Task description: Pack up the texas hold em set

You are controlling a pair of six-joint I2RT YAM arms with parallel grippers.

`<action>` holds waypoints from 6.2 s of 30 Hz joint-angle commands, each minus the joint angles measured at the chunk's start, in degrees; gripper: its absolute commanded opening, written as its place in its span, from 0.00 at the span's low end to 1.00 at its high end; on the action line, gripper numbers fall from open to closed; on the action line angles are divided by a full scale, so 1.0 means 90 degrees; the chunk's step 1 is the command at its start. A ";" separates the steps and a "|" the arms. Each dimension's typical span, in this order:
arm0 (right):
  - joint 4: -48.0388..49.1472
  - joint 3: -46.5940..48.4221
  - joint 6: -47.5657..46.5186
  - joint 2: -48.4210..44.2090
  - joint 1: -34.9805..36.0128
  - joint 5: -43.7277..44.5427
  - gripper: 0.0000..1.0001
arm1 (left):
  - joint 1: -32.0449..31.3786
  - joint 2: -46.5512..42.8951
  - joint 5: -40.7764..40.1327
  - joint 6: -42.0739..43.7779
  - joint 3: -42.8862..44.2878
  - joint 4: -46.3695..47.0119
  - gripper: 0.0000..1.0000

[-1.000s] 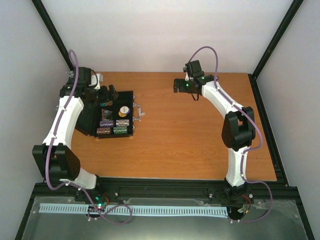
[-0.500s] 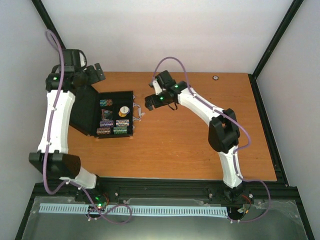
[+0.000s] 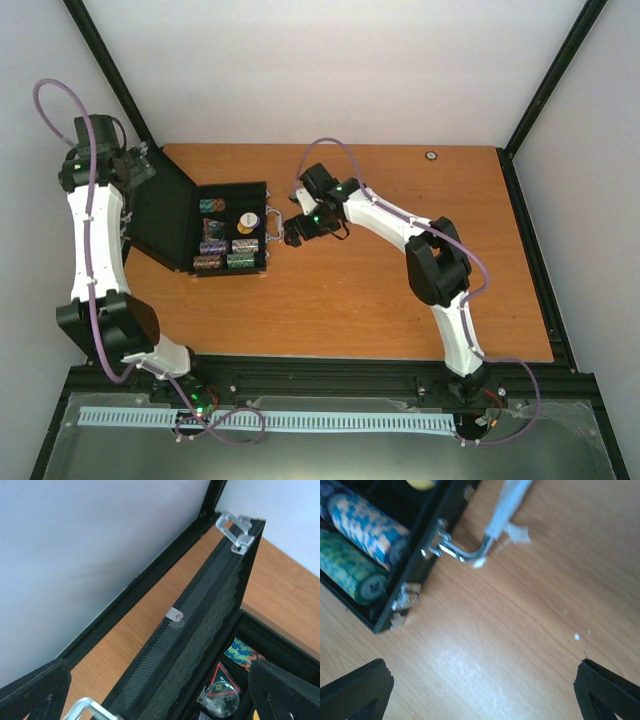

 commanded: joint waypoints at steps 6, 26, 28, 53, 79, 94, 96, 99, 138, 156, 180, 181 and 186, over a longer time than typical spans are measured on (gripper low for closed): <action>0.0215 -0.0978 0.0094 -0.1128 0.0057 0.0470 1.00 | 0.0313 0.0709 0.1644 0.0227 0.0000 0.0457 1.00; 0.0183 -0.1657 0.0222 -0.2029 -0.0549 0.1155 1.00 | 0.0158 0.0420 0.4298 -0.0475 -0.1449 0.1539 1.00; 0.0175 -0.1653 0.0233 -0.2062 -0.0607 0.1186 1.00 | -0.0038 0.0321 0.4439 -0.0563 -0.1389 0.1527 1.00; 0.0054 -0.1446 0.0324 -0.2017 -0.0708 0.0911 1.00 | -0.1464 0.0021 0.5431 -0.1081 -0.1771 0.1932 1.00; 0.0620 0.0076 0.0313 -0.0029 0.0116 -0.2682 0.03 | -0.1506 0.1684 0.3565 0.0236 -0.2646 0.1728 0.89; 0.0396 0.0205 0.0292 0.0598 0.0428 -0.2817 0.03 | -0.1513 0.1839 0.3587 0.0362 -0.2706 0.1678 0.89; 0.0386 0.0109 0.0285 0.0621 0.0429 -0.2657 0.03 | -0.1505 0.1835 0.3588 0.0375 -0.2745 0.1677 0.89; 0.0458 -0.0011 0.0313 0.0720 0.0428 -0.2467 0.03 | -0.1509 0.1816 0.3603 0.0394 -0.2799 0.1677 0.89; 0.0437 0.0972 0.0281 0.0964 0.0379 -0.2671 0.03 | -0.1510 0.1940 0.3416 0.0556 -0.3002 0.1543 0.01; 0.0356 0.0447 0.0418 0.1395 0.0330 -0.1116 0.03 | -0.1511 0.2028 0.3393 0.0618 -0.3074 0.1543 0.01; 0.0282 0.0458 0.0630 0.1707 0.0299 0.0099 0.03 | -0.1506 0.2138 0.3494 0.0592 -0.3174 0.1644 0.01; 0.0124 0.0486 0.0606 0.1660 0.0293 0.0552 0.03 | -0.1502 0.2123 0.3454 0.0587 -0.3173 0.1647 0.01; 0.0485 -0.0015 0.0281 0.1227 0.0110 -0.0087 0.03 | -0.1513 0.2135 0.3456 0.0567 -0.3201 0.1679 0.01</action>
